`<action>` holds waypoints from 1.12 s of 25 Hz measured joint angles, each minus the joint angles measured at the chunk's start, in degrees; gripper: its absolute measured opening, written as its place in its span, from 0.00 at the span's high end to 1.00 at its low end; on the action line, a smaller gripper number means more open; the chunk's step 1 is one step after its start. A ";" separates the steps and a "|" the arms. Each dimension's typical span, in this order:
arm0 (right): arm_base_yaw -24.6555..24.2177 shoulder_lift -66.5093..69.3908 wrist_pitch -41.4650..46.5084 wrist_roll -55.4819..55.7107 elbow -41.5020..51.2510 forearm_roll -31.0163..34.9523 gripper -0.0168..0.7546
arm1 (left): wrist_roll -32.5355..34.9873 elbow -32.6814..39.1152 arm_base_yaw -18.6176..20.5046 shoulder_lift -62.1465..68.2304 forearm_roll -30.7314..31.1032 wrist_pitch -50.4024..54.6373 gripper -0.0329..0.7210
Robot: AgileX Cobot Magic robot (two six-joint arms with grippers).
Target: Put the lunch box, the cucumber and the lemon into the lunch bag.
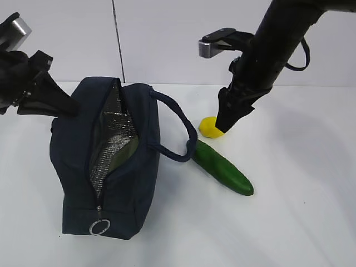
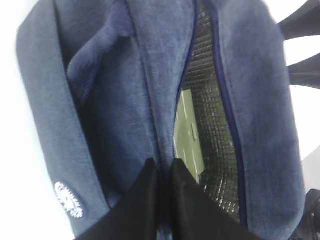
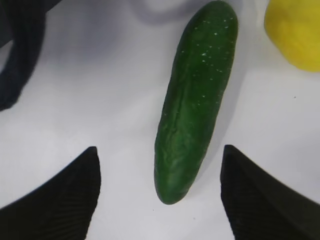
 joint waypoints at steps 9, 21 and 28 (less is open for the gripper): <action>0.00 6.67 0.00 0.74 0.00 1.03 0.23 | 0.00 0.00 0.48 0.00 4.21 0.23 0.94; 0.00 11.11 -0.35 0.82 0.00 1.26 0.23 | 0.00 0.00 1.70 0.00 4.11 1.10 0.94; 0.00 11.51 -3.00 0.82 -0.09 1.39 0.23 | 0.00 0.00 1.70 0.00 4.00 1.10 0.94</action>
